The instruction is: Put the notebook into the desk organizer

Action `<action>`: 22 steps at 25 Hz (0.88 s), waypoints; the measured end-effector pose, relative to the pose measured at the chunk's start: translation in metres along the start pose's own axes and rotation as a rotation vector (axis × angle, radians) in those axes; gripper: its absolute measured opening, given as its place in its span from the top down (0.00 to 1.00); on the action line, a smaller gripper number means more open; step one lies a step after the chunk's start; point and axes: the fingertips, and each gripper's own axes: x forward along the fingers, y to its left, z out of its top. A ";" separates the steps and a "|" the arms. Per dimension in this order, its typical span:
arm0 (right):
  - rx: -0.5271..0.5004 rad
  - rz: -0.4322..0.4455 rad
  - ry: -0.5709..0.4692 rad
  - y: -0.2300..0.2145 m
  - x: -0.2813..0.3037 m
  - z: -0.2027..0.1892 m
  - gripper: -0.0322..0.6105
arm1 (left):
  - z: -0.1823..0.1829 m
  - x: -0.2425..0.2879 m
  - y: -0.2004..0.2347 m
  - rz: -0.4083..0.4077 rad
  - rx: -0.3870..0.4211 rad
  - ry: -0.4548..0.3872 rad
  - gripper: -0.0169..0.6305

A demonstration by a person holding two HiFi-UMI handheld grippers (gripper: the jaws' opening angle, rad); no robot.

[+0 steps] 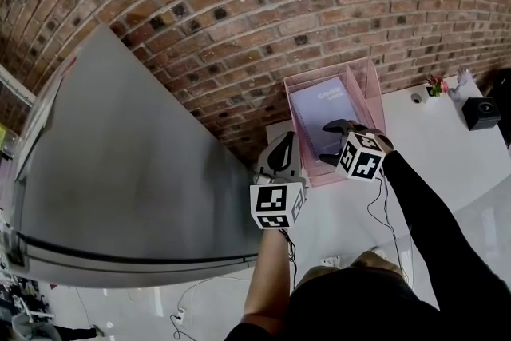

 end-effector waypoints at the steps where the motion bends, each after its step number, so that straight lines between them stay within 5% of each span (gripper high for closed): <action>1: 0.009 -0.009 -0.009 -0.002 -0.002 0.001 0.52 | 0.000 0.000 -0.001 0.000 0.001 0.000 0.94; 13: 0.168 -0.291 -0.185 -0.053 -0.066 0.000 0.51 | 0.014 0.008 -0.025 0.005 0.031 -0.022 0.94; 18: 0.250 -0.472 -0.311 -0.079 -0.118 -0.006 0.51 | 0.019 0.008 -0.032 0.071 0.056 -0.011 0.94; 22: 0.305 -0.508 -0.356 -0.086 -0.147 -0.017 0.51 | 0.019 0.010 -0.039 0.145 0.056 0.006 0.94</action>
